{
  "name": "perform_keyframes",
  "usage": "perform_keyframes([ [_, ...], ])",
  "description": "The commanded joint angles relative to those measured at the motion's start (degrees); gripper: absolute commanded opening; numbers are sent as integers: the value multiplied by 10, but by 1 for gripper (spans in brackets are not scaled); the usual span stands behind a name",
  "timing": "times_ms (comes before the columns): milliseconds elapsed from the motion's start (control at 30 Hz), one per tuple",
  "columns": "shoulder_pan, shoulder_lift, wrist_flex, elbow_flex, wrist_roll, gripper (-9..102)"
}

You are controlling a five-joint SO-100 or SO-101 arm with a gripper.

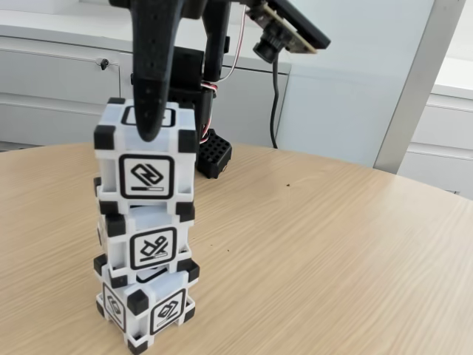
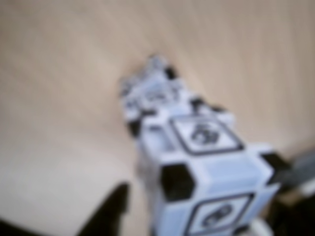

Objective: Stack cubes from left to right.

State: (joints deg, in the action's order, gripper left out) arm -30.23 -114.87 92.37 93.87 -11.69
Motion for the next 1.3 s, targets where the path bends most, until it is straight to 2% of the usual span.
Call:
perform_keyframes([
  [0,2,-30,24,-13,-2,30],
  [333,40,-221,49,-13,23,25],
  [633,41,-362,41,-3,36,0],
  [833,41,-367,40,-3,31,0],
  [1000,42,-367,34,-2,64,0],
  [1133,42,-370,-33,11,110,0],
  [1267,41,-370,-98,95,104,0],
])
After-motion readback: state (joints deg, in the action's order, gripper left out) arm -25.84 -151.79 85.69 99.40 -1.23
